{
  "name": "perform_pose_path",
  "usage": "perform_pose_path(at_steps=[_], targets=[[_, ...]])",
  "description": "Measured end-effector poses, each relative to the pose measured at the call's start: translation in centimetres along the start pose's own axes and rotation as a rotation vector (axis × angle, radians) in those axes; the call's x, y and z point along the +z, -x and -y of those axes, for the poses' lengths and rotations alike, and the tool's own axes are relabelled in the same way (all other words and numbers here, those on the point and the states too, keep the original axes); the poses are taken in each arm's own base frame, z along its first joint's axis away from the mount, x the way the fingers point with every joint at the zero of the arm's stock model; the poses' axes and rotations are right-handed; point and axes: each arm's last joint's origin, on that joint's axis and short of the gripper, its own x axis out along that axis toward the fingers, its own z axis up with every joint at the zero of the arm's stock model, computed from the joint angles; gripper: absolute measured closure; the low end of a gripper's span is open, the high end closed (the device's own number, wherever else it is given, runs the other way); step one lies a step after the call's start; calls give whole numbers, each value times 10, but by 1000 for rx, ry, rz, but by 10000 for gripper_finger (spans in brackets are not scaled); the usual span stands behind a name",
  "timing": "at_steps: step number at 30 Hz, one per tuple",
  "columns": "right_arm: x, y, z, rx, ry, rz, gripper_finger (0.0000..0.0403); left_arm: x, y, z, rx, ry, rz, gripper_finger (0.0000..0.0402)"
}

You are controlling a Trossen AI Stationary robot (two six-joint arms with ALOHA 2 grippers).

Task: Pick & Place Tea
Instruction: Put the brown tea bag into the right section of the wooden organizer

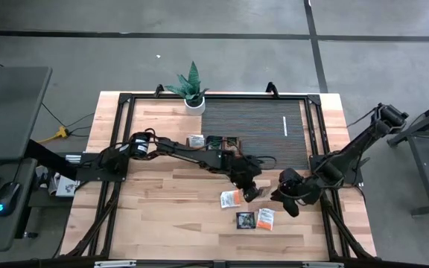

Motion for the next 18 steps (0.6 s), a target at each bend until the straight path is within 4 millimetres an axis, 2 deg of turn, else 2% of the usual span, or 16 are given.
perform_pose_path(at_steps=[6,12,18], targets=[[15,7,4,44,89,25,280,11,19,19,62,-142,-93,401],[27,9,10,65,189,32,276,19,35,29,103,-210,-145,401],[37,7,17,37,231,71,276,18,36,30,109,-221,-161,401]])
